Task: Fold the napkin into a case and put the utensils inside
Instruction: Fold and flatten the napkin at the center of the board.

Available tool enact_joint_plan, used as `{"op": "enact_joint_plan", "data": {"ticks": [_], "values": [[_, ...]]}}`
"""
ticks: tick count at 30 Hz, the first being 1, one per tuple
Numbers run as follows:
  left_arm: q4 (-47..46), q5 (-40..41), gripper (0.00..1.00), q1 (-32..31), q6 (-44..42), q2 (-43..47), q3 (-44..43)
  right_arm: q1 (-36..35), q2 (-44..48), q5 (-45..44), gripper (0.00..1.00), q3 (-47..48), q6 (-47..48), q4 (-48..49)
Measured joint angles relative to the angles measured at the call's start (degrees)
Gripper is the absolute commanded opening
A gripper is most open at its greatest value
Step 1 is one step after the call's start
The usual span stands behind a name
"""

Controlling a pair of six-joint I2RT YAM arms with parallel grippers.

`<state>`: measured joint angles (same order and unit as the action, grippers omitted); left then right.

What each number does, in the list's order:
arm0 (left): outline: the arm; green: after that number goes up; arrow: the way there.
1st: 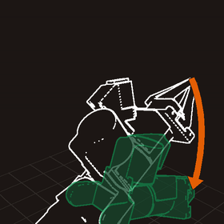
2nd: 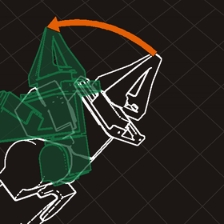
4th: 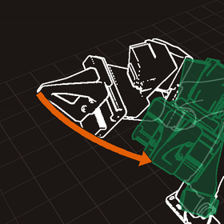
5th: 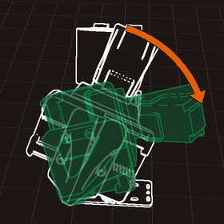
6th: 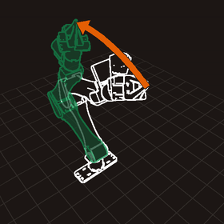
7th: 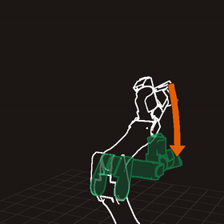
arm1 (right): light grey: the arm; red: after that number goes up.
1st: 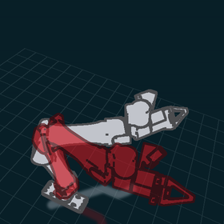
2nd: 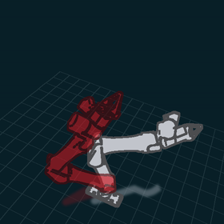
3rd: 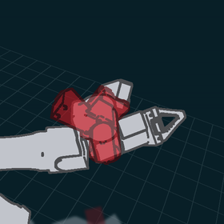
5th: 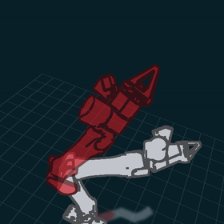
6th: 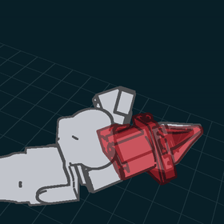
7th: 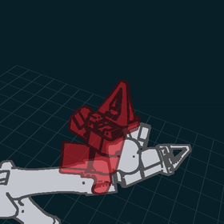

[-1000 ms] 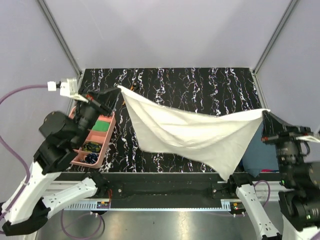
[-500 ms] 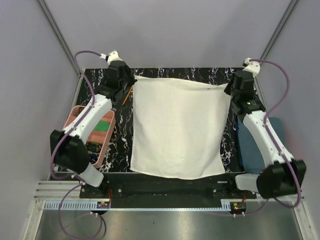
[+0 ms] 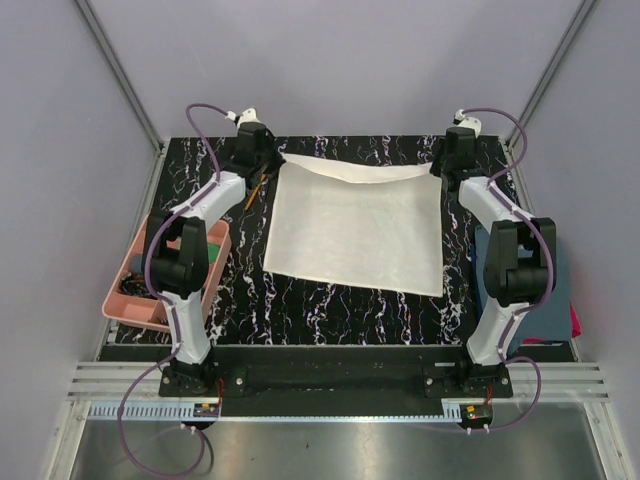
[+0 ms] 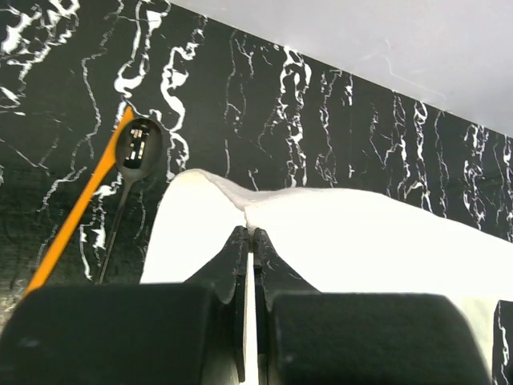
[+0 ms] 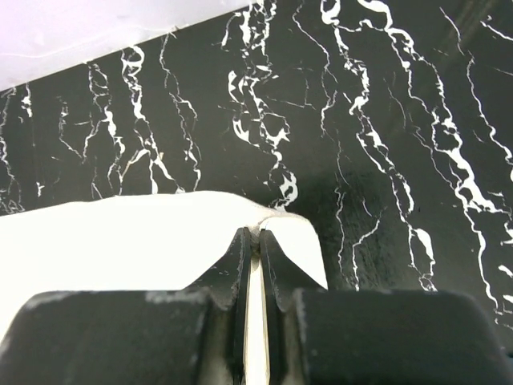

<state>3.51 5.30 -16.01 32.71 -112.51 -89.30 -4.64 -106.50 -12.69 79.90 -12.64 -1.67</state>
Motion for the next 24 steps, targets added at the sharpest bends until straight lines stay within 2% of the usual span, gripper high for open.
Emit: {"op": "enact_joint_plan", "data": {"ticks": [6, 10, 18, 24], "values": [[1.5, 0.1, 0.0, 0.6, 0.2, 0.0, -0.7, 0.2, 0.3, 2.1, 0.0, 0.4, -0.9, -1.7], [5.7, 0.4, 0.0, 0.6, 1.5, 0.7, 0.4, 0.2, 4.1, 3.8, 0.0, -2.5, -4.1, -6.0], [15.8, 3.0, 0.0, -1.3, 5.3, 11.2, 13.9, 0.3, 25.2, 9.4, 0.0, -21.2, -13.6, -13.7], [19.1, 5.8, 0.0, -6.0, 5.5, 15.0, 19.6, 0.3, 31.1, 13.6, 0.0, -32.2, -16.7, -15.0]]}}
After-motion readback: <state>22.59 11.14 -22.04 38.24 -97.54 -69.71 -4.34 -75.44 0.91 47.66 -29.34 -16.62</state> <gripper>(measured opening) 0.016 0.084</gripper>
